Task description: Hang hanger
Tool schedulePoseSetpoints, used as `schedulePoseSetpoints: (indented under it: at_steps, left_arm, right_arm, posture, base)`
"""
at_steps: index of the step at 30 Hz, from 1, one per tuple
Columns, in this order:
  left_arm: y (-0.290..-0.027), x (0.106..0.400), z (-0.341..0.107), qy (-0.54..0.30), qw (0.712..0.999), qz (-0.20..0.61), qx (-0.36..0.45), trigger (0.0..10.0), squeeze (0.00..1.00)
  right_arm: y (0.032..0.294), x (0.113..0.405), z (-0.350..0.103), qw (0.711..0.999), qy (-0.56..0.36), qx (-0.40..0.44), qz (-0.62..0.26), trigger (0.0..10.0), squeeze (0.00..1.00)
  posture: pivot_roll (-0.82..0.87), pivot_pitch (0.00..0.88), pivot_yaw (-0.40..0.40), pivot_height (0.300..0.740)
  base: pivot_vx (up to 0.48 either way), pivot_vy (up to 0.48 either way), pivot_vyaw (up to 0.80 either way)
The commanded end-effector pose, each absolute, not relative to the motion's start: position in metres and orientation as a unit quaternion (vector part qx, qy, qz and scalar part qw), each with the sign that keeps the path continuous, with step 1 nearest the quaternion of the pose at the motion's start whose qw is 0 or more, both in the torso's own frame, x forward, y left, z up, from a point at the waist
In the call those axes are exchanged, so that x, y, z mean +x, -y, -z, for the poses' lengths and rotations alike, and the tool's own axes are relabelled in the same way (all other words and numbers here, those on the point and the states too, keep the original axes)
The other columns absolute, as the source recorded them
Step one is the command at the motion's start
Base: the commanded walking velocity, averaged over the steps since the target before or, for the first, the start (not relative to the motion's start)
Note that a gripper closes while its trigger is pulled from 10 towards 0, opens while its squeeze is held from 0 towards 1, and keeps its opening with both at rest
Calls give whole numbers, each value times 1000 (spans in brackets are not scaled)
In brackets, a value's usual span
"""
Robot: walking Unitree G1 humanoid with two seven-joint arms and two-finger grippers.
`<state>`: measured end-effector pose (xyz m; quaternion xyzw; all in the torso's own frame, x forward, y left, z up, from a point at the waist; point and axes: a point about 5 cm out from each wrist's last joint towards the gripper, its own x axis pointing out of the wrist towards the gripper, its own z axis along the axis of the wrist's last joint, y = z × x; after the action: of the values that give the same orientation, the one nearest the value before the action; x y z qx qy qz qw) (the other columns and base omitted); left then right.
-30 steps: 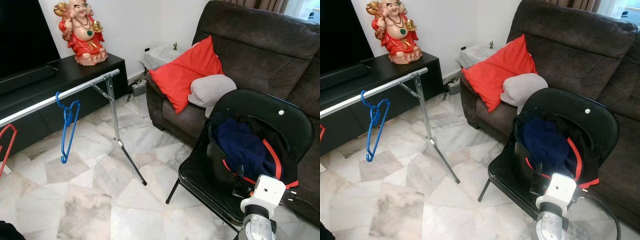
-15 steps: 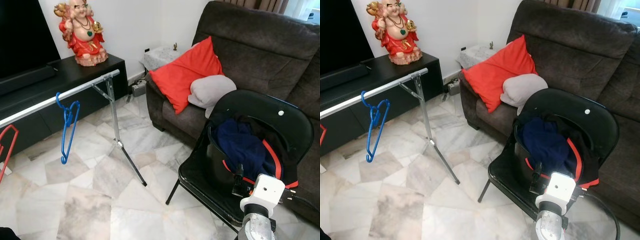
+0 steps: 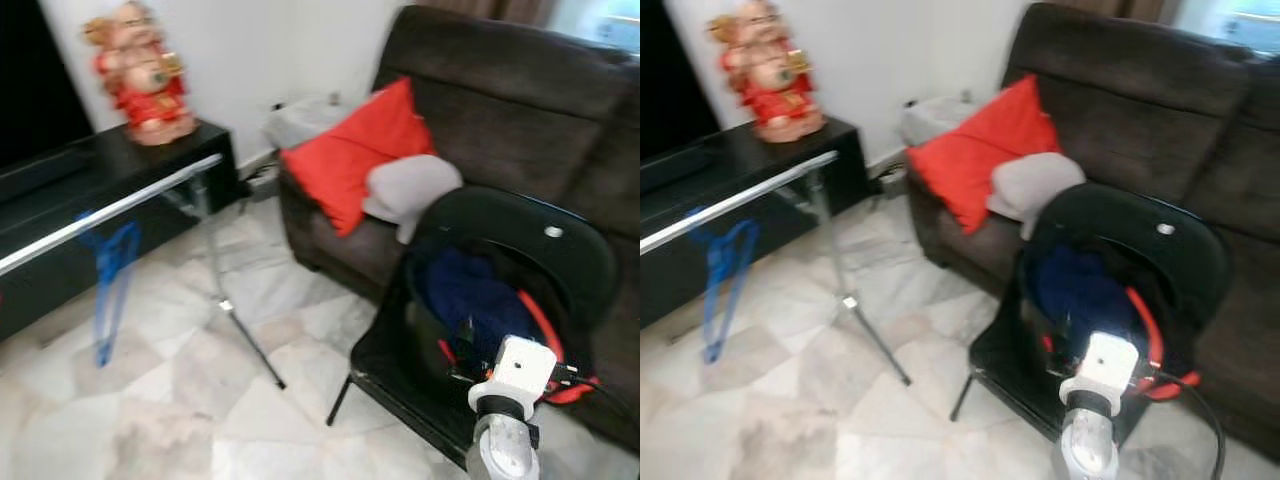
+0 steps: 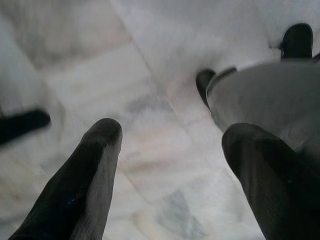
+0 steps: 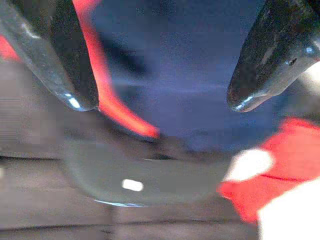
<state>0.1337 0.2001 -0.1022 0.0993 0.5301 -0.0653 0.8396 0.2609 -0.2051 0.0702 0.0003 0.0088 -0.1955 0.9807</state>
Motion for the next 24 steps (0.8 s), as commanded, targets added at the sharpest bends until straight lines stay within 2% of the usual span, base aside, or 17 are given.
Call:
schedulePoseSetpoints:
  at_steps: [1, 6, 9, 24]
  left_arm:
    - [-194, 130, 104, -530, 840, 77, 87, 10000, 0]
    - [-194, 131, 104, -530, 841, 75, 86, 10000, 0]
    - [-194, 131, 104, -528, 842, 73, 85, 10000, 0]
    - [-194, 132, 103, -527, 842, 76, 89, 10000, 0]
  right_arm:
    - [200, 264, -74, 982, -1, 8, 191, 10000, 0]
    - [200, 264, -74, 981, -2, 9, 192, 10000, 0]
    - [199, 265, -74, 982, -5, 10, 191, 10000, 0]
    - [200, 265, -74, 981, -6, 14, 192, 10000, 0]
  posture:
    - [3, 43, 24, 740]
    - [6, 47, 23, 740]
    - [6, 48, 23, 740]
    - [6, 51, 23, 740]
  base:
    - [266, 0, 0]
    - [266, 0, 0]
    - [0, 0, 0]
    - [0, 0, -800]
